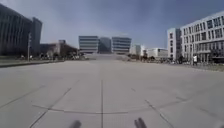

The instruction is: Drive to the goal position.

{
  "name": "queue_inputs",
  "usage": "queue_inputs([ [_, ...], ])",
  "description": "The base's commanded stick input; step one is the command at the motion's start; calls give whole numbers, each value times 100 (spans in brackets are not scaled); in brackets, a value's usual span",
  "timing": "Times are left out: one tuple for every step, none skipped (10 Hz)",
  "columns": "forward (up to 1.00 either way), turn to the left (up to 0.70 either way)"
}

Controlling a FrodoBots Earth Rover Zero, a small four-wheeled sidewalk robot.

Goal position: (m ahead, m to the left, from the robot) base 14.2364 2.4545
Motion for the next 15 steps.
queue_inputs([
  [100,0],
  [100,0],
  [100,0],
  [100,0],
  [100,0],
  [100,0],
  [100,0],
  [100,0],
  [100,0],
  [100,0],
  [100,0],
  [100,0],
  [100,0],
  [100,0],
  [100,0],
])
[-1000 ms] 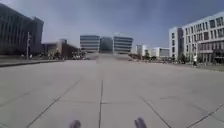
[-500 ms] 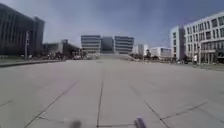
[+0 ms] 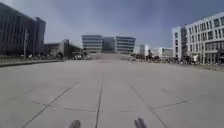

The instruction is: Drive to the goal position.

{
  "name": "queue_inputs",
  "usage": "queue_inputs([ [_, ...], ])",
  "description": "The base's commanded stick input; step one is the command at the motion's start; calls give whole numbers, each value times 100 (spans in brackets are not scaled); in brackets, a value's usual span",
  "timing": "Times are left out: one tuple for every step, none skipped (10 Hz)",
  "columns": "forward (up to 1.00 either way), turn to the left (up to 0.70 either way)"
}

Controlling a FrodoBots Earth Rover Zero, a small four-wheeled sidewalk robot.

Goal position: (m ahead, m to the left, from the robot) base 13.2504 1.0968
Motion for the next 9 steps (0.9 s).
queue_inputs([
  [100,0],
  [100,0],
  [100,0],
  [100,0],
  [100,0],
  [100,0],
  [100,0],
  [100,0],
  [100,0],
])
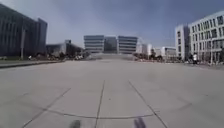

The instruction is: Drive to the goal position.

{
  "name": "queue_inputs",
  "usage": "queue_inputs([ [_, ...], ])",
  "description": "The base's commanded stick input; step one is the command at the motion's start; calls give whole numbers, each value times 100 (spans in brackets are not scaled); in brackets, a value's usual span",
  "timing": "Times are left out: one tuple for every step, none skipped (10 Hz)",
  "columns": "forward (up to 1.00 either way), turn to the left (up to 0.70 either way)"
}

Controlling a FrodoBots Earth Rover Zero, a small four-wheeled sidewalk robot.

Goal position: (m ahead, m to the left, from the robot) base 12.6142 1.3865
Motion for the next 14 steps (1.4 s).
queue_inputs([
  [100,0],
  [100,0],
  [100,0],
  [100,0],
  [100,0],
  [100,0],
  [100,-14],
  [100,-26],
  [100,-33],
  [100,-39],
  [100,-40],
  [100,-18],
  [100,-4],
  [100,0],
])
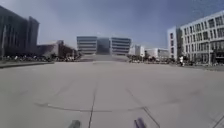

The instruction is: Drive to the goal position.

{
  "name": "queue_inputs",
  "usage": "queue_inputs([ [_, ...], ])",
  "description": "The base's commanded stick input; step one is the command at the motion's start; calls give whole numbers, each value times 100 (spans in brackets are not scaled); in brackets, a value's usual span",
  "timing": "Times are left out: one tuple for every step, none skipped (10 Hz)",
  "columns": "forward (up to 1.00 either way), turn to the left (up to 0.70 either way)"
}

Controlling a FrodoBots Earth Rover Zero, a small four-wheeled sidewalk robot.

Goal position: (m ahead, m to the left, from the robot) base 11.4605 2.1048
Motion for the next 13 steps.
queue_inputs([
  [100,0],
  [100,0],
  [100,0],
  [100,0],
  [100,0],
  [100,0],
  [100,0],
  [100,0],
  [100,0],
  [100,0],
  [100,-8],
  [100,-34],
  [100,-40],
])
